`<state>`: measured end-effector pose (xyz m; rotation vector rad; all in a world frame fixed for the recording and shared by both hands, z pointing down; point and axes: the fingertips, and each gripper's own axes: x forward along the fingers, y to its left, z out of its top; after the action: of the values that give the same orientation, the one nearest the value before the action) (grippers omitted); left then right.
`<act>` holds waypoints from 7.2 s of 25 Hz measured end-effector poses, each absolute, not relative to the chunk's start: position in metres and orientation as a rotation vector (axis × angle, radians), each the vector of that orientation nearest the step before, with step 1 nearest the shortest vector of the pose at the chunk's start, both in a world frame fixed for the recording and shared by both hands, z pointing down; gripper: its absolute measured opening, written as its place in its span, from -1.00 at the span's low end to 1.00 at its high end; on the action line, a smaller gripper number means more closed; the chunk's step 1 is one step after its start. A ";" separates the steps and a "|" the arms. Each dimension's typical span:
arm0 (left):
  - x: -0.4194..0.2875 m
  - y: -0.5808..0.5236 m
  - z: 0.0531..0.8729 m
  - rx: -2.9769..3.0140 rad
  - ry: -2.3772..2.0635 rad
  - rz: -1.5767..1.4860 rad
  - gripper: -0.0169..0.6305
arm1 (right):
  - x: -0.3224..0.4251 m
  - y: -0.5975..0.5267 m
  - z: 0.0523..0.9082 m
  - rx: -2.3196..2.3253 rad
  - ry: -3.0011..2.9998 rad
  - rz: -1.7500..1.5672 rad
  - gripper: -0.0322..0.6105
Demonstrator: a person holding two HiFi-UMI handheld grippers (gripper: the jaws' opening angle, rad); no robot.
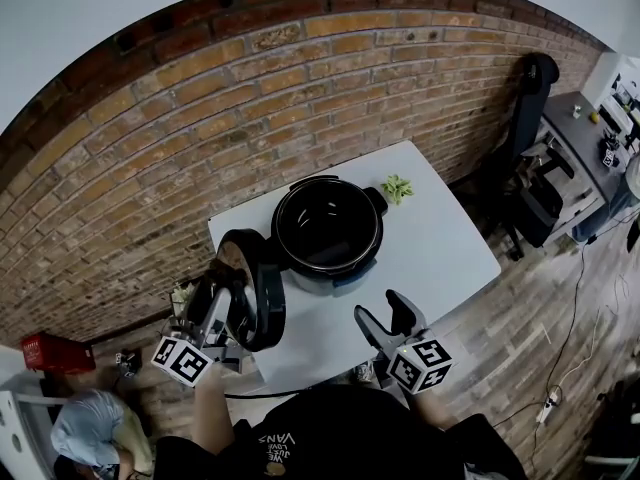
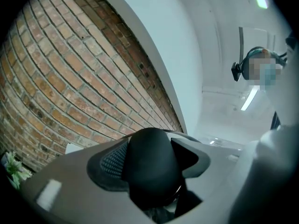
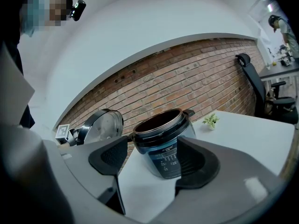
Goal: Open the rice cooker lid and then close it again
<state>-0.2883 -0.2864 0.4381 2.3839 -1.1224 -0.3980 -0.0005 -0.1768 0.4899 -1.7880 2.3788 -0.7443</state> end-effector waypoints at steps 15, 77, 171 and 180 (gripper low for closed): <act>-0.289 -0.317 0.390 2.560 -1.062 -0.385 -0.07 | 0.000 -0.165 0.489 -1.824 2.326 -0.734 0.10; -0.004 -0.355 0.460 3.217 0.425 0.965 -0.07 | 0.085 -0.097 0.524 -2.118 1.935 -0.812 0.10; -0.172 -0.074 0.422 2.760 -1.540 0.149 0.00 | 0.048 -0.037 0.470 -1.540 2.686 -0.595 0.07; -0.169 -0.012 0.448 2.714 -1.530 0.139 -0.33 | 0.038 0.004 0.476 -1.545 2.715 -0.594 0.00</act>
<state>-0.1689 -0.0120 0.4479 2.7144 -1.5305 0.1387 0.0384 0.0043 0.4765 -1.5448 2.7150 -0.5939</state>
